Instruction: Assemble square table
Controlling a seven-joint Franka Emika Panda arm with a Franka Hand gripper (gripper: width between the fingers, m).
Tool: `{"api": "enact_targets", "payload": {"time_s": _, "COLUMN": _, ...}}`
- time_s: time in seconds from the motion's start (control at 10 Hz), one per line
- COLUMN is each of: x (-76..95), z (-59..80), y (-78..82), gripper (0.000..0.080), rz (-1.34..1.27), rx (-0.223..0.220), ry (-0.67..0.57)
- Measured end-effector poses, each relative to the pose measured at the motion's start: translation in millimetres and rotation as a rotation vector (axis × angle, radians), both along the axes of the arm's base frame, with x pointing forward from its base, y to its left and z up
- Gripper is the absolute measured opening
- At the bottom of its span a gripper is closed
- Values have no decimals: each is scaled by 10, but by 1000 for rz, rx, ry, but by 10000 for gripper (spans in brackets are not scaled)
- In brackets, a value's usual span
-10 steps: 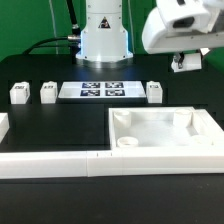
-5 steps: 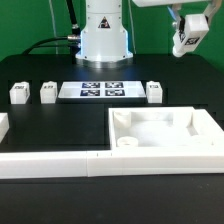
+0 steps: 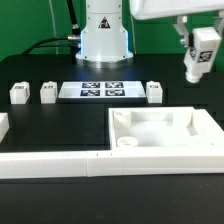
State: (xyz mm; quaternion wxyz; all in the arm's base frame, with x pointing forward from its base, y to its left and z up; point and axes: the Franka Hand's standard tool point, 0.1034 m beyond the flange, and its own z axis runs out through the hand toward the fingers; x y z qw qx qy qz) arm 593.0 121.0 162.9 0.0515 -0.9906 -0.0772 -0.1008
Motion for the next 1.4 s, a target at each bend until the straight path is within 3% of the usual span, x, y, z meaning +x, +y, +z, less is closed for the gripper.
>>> {"api": "enact_targets", "payload": {"time_s": 0.1, "x": 117, "z": -66, "y": -12, "gripper": 290, "rz": -18, "rx": 22, "ry": -49}}
{"api": "enact_targets", "payload": {"time_s": 0.2, "x": 258, "z": -36, "y": -11, "gripper": 290, "rz": -42, "rx": 45, "ry": -160}}
{"api": "enact_targets", "payload": {"time_s": 0.3, "x": 224, "z": -56, "y": -15, "gripper": 290, "rz": -47, "rx": 51, "ry": -222}}
{"api": "enact_targets", "payload": {"time_s": 0.7, "x": 198, "z": -114, "y": -22, "gripper": 290, "rz": -49, "rx": 53, "ry": -250}}
{"api": "enact_targets", "payload": {"time_s": 0.9, "x": 141, "z": -336, "y": -59, "gripper": 290, "rz": -46, "rx": 47, "ry": -275}}
{"api": "enact_targets", "payload": {"time_s": 1.1, "x": 297, "z": -361, "y": -82, "gripper": 290, "rz": -48, "rx": 49, "ry": -308}}
{"api": "enact_targets", "payload": {"time_s": 1.4, "x": 304, "z": -551, "y": -83, "gripper": 290, "rz": -46, "rx": 50, "ry": -293}}
